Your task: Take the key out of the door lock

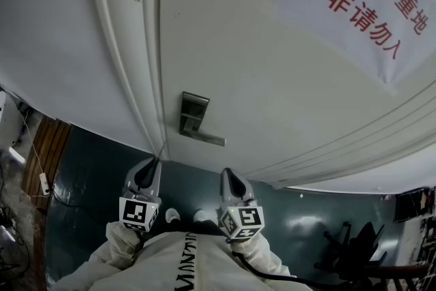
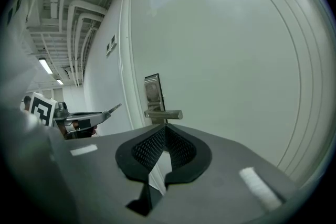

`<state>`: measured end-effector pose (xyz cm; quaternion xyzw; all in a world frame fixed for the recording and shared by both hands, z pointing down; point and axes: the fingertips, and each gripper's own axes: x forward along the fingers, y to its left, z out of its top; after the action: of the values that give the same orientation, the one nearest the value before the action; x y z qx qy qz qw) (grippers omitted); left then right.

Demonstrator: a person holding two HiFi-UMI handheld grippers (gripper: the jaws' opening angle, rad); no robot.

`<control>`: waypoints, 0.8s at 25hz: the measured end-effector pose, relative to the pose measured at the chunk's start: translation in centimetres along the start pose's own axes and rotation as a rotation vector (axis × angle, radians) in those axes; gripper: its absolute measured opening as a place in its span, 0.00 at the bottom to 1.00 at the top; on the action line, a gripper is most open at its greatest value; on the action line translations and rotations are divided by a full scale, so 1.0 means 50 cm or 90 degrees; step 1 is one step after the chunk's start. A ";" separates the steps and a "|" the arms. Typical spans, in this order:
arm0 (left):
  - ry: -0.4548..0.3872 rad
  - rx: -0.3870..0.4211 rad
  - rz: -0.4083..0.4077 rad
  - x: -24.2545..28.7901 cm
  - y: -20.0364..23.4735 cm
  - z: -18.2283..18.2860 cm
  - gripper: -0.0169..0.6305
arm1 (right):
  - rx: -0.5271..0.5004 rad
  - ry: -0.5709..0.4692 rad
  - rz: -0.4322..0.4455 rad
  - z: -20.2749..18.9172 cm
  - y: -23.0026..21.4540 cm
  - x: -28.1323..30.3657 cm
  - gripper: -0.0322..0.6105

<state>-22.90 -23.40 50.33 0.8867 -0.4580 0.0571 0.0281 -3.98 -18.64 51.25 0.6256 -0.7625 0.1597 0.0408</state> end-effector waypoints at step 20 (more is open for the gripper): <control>-0.003 0.000 0.021 -0.074 -0.154 0.007 0.06 | 0.006 -0.032 0.006 -0.020 -0.063 -0.212 0.05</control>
<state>-18.70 -16.00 49.55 0.8793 -0.4723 0.0556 0.0259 1.18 -8.89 50.04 0.6259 -0.7656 0.1478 0.0180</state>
